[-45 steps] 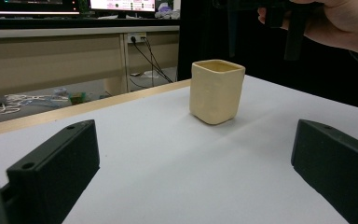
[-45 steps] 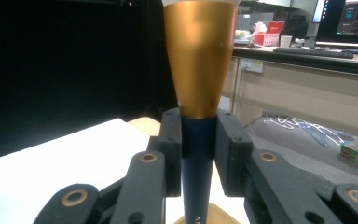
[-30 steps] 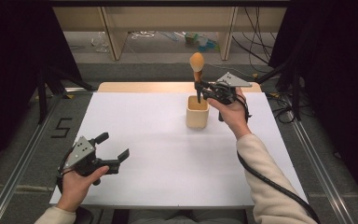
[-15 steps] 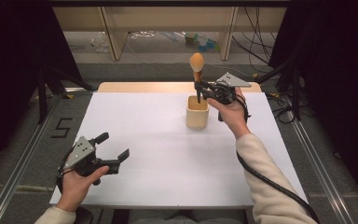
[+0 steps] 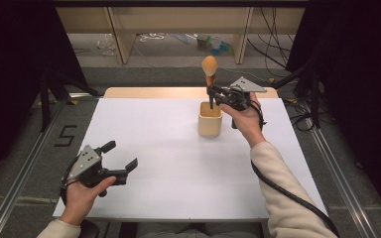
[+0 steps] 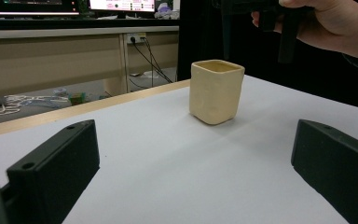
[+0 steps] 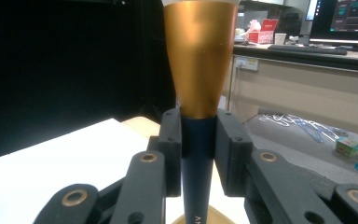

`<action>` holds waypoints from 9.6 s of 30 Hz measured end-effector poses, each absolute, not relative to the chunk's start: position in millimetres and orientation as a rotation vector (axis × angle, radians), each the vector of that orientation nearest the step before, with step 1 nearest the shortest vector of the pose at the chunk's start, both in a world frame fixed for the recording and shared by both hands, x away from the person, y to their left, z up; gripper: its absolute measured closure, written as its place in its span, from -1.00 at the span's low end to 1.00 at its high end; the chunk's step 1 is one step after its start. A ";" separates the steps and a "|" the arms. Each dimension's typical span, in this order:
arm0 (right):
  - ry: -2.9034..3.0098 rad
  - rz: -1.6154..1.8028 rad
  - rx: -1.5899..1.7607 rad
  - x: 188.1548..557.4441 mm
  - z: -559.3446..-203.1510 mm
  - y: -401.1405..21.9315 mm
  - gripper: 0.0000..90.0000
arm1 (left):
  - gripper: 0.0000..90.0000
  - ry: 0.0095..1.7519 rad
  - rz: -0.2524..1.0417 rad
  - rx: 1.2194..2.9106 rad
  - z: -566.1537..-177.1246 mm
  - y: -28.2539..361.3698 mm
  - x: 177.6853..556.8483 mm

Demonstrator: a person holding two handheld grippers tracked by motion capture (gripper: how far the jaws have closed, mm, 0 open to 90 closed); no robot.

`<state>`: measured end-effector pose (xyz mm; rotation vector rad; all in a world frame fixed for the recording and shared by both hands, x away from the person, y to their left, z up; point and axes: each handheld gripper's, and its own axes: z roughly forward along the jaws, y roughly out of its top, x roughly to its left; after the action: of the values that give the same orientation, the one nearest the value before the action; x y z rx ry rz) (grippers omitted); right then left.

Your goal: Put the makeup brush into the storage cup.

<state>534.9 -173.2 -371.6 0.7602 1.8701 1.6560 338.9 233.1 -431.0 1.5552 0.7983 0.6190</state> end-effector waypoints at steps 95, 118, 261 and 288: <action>1.940 1.594 0.830 544.2 -397.4 -168.9 0.66 | -0.99 0.803 0.618 1.560 -431.5 233.0 339.2; 1.954 1.582 0.829 545.0 -401.5 -167.6 0.66 | -0.99 0.803 0.618 1.560 -431.5 232.9 339.2; 1.971 1.567 0.847 534.2 -405.7 -174.8 -0.89 | -0.99 0.802 0.620 1.560 -431.2 232.7 338.9; 2.031 1.544 0.766 484.8 -397.1 -191.3 -0.95 | -0.99 0.801 0.622 1.560 -430.4 232.6 338.6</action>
<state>484.8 -191.3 -397.1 0.7663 2.0309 1.5440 338.6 232.6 -430.4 1.5599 0.8008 0.6224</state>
